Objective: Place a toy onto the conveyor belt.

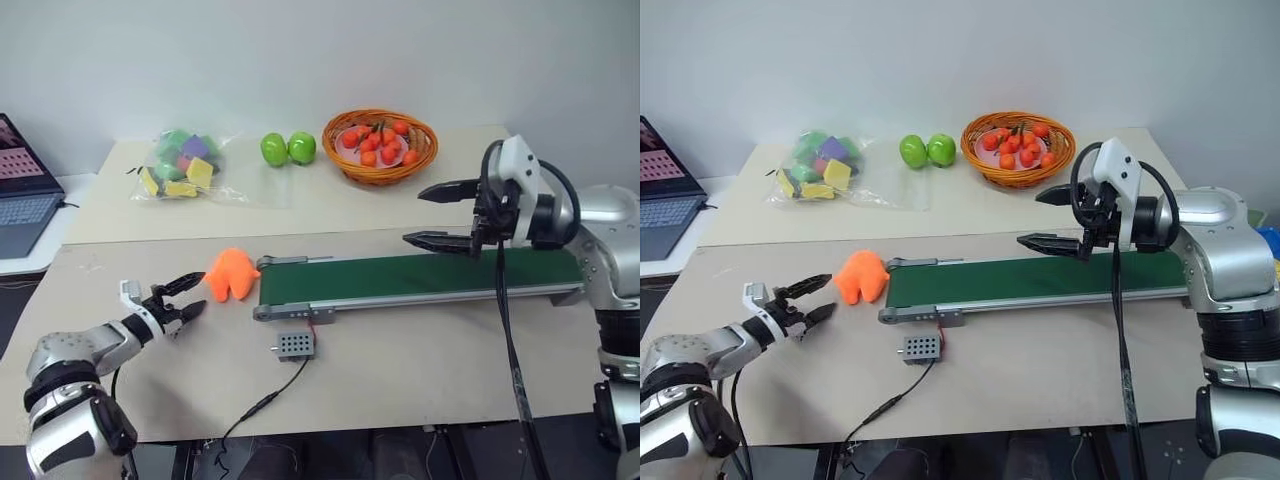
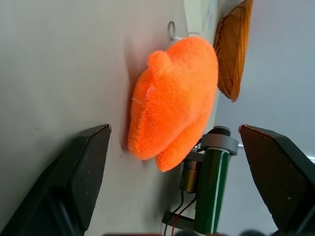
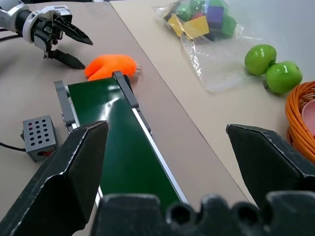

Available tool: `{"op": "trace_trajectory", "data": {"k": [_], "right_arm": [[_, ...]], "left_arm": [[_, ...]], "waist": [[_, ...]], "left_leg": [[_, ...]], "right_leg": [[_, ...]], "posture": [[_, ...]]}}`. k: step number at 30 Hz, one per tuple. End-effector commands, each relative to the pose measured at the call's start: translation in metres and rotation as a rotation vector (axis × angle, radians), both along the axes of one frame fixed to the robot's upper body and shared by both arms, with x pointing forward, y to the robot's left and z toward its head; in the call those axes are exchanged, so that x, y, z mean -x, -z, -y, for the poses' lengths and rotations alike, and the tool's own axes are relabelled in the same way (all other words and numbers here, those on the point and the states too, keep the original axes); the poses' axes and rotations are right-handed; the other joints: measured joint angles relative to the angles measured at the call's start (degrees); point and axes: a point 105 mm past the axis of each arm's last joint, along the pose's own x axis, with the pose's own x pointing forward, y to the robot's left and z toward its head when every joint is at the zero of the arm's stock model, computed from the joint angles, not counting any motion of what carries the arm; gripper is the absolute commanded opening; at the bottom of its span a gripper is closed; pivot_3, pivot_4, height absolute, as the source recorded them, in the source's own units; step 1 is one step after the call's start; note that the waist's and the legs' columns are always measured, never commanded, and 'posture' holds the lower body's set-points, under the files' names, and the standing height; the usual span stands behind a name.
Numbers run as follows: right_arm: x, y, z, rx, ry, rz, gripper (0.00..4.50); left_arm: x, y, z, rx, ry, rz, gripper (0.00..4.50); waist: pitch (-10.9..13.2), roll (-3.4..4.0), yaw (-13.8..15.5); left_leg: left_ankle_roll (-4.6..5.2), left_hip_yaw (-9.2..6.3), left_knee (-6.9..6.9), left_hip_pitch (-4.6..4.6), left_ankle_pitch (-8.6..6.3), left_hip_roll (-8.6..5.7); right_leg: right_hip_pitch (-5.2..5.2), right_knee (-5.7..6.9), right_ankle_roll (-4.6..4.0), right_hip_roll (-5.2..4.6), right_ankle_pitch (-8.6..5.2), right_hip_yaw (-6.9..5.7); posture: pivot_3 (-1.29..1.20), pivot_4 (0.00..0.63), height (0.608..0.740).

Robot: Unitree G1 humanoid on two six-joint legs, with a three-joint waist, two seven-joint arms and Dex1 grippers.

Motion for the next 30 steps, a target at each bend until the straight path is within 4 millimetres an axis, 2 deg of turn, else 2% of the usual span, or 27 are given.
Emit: {"op": "trace_trajectory", "data": {"k": [1,5,10,16,19,21,23,25,26,30], "right_arm": [[0.008,-0.016,0.003,-0.004,0.010,0.063,4.50],[0.010,-0.016,0.004,-0.004,0.020,0.064,4.50],[0.011,-0.016,0.004,-0.004,0.028,0.067,4.50],[0.011,-0.016,0.005,-0.001,0.040,0.073,4.50],[0.011,-0.016,0.006,0.003,0.044,0.077,4.50],[0.011,-0.015,0.006,0.005,0.047,0.079,4.50],[0.011,-0.015,0.006,0.006,0.048,0.080,4.50],[0.010,-0.015,0.006,0.007,0.048,0.081,4.50],[0.010,-0.015,0.005,0.007,0.048,0.082,4.50],[0.008,-0.013,0.003,0.006,0.043,0.084,4.50]], "left_arm": [[-0.008,0.003,0.008,-0.033,0.028,-0.005,4.45],[-0.025,-0.006,0.024,-0.047,0.053,0.037,4.45],[-0.037,-0.008,0.040,-0.068,0.080,0.056,4.45],[-0.044,-0.006,0.044,-0.091,0.066,0.054,4.45],[-0.046,-0.005,0.041,-0.086,0.033,0.055,3.76],[-0.046,-0.007,0.040,-0.083,0.029,0.060,3.12],[-0.047,-0.009,0.038,-0.079,0.025,0.067,2.20],[-0.047,-0.011,0.035,-0.082,0.019,0.073,1.76],[-0.048,-0.013,0.030,-0.084,-0.003,0.077,1.40],[-0.052,-0.026,0.004,-0.136,-0.103,0.128,1.40]], "waist": [[0.0,0.01,0.1],[0.0,0.00,0.6],[0.0,0.00,0.6],[0.0,0.00,0.3],[0.0,0.00,0.3],[0.0,0.00,0.3],[0.0,0.00,0.2],[0.0,0.00,0.0],[0.0,0.00,0.0],[0.0,-0.01,-0.3]], "left_leg": [[0.00,0.00,0.00,0.00,0.00,0.00],[0.00,0.00,0.04,0.00,0.00,0.00],[0.01,0.02,0.04,-0.03,0.00,0.00],[0.01,0.03,0.05,-0.02,0.00,0.00],[0.01,0.03,0.08,-0.02,0.00,0.00],[0.01,0.04,0.09,-0.02,0.00,0.00],[0.02,0.04,0.09,-0.04,-0.01,0.00],[0.03,0.04,0.08,-0.05,-0.01,0.00],[0.03,0.04,0.08,-0.05,-0.01,0.00],[0.02,0.04,0.09,-0.04,-0.01,0.02]], "right_leg": [[0.00,0.00,0.00,0.00,0.00,0.00],[0.03,0.01,0.00,-0.01,0.00,0.00],[0.01,-0.02,0.00,-0.01,0.00,0.00],[0.01,-0.01,0.00,-0.01,0.01,0.00],[0.02,0.01,0.00,-0.01,0.01,0.01],[0.02,0.01,0.01,-0.01,0.01,0.00],[0.01,-0.01,0.01,-0.01,0.01,0.01],[0.00,-0.02,0.01,-0.01,0.01,0.01],[0.00,-0.02,0.01,-0.01,0.01,0.00],[0.00,0.00,0.01,0.00,0.01,0.01]], "posture": [[0.00,0.150,0.740],[0.00,0.150,0.740],[0.00,0.150,0.740],[0.00,0.150,0.740],[0.00,0.150,0.740],[0.00,0.150,0.740],[0.00,0.150,0.740],[0.00,0.150,0.740],[0.00,0.150,0.740],[0.00,0.150,0.740]]}}
